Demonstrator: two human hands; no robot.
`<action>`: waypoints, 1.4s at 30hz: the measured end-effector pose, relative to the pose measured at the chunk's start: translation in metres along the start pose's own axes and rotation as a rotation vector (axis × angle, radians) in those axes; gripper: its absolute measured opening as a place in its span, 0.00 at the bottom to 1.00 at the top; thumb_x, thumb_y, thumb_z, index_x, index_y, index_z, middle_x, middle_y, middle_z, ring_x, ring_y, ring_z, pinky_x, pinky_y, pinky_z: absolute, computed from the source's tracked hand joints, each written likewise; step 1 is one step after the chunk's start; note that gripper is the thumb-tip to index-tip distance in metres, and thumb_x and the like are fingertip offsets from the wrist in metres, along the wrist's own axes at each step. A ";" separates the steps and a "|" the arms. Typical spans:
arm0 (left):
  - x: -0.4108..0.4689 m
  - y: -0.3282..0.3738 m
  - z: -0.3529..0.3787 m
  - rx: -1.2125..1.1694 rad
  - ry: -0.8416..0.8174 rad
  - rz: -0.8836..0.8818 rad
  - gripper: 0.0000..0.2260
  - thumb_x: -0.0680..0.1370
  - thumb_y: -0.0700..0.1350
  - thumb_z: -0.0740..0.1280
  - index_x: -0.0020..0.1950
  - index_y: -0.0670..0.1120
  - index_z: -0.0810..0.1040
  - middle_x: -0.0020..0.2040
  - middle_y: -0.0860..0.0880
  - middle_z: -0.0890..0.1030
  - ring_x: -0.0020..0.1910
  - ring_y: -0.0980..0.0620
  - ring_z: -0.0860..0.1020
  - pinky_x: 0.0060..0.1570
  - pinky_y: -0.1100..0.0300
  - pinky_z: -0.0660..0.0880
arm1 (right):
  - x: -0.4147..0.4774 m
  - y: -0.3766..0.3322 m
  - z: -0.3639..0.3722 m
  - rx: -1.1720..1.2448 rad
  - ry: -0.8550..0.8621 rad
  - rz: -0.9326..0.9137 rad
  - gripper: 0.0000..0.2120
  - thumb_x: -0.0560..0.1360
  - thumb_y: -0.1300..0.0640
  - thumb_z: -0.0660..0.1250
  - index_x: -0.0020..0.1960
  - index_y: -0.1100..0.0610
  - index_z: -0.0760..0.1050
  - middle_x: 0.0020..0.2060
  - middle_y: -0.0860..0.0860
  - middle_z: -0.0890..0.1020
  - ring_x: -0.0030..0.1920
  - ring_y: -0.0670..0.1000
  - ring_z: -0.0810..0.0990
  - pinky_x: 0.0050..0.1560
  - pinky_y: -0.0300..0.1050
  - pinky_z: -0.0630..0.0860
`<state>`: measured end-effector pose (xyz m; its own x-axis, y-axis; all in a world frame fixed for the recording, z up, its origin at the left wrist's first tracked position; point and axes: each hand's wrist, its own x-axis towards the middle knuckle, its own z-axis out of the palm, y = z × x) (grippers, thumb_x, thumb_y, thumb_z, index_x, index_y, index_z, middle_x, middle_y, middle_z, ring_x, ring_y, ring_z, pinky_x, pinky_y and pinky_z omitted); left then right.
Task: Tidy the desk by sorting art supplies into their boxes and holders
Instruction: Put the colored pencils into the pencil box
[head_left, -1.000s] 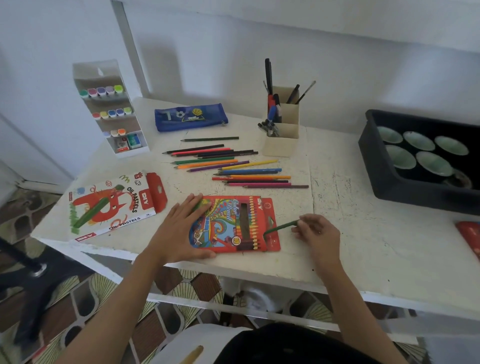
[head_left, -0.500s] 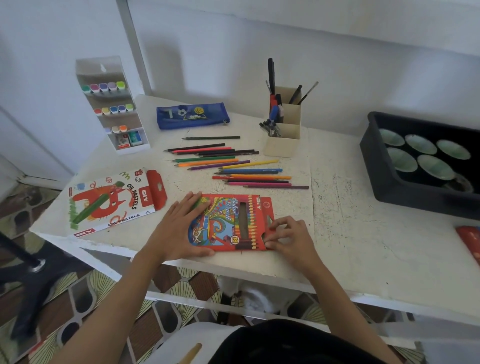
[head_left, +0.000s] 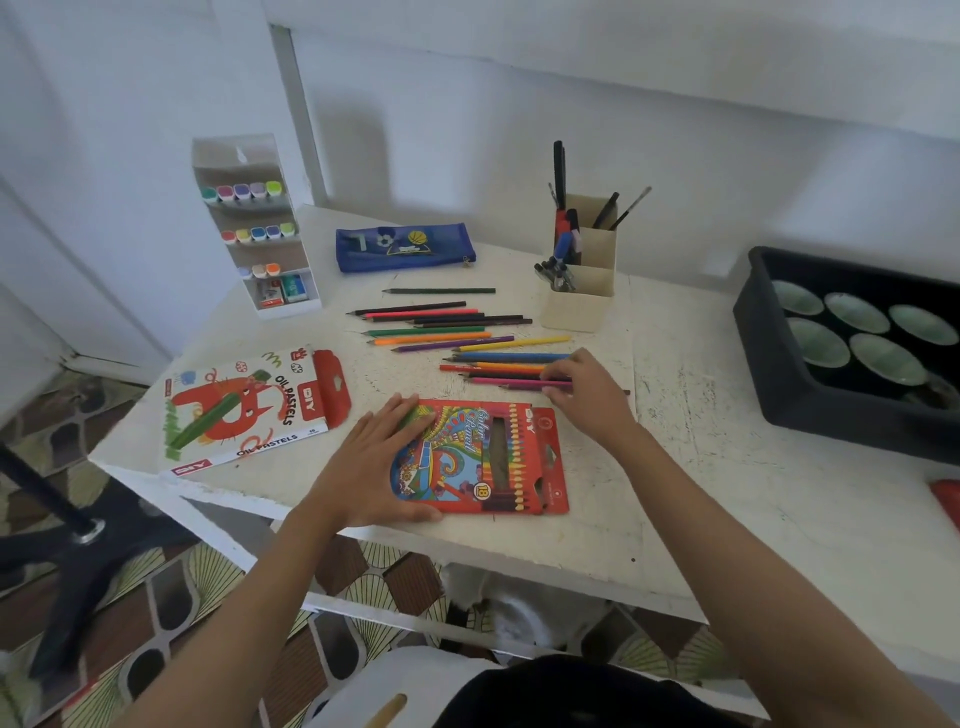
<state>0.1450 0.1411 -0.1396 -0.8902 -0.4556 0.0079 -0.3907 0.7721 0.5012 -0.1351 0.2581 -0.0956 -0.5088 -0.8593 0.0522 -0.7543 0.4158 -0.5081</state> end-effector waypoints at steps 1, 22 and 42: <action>-0.001 0.000 0.000 0.003 0.001 -0.001 0.48 0.60 0.80 0.57 0.75 0.60 0.50 0.77 0.58 0.46 0.75 0.61 0.39 0.73 0.53 0.39 | 0.003 -0.001 0.005 -0.045 -0.023 0.011 0.07 0.75 0.55 0.68 0.53 0.52 0.77 0.49 0.48 0.71 0.49 0.47 0.73 0.47 0.43 0.74; -0.001 -0.002 0.001 0.035 0.016 -0.003 0.49 0.61 0.80 0.57 0.77 0.58 0.51 0.78 0.56 0.46 0.76 0.58 0.40 0.74 0.51 0.43 | -0.071 -0.003 -0.037 0.514 0.559 -0.011 0.21 0.76 0.66 0.63 0.66 0.58 0.62 0.41 0.47 0.77 0.39 0.43 0.80 0.36 0.32 0.77; -0.002 -0.001 0.001 0.021 0.010 -0.004 0.50 0.60 0.81 0.56 0.77 0.57 0.51 0.78 0.57 0.45 0.76 0.58 0.40 0.73 0.52 0.41 | -0.119 0.013 -0.005 1.054 0.619 0.587 0.14 0.78 0.65 0.61 0.63 0.58 0.67 0.39 0.59 0.83 0.32 0.50 0.83 0.34 0.38 0.80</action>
<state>0.1470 0.1416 -0.1406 -0.8864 -0.4626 0.0144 -0.3988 0.7793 0.4833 -0.0860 0.3675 -0.1040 -0.9553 -0.2457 -0.1647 0.1681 0.0072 -0.9857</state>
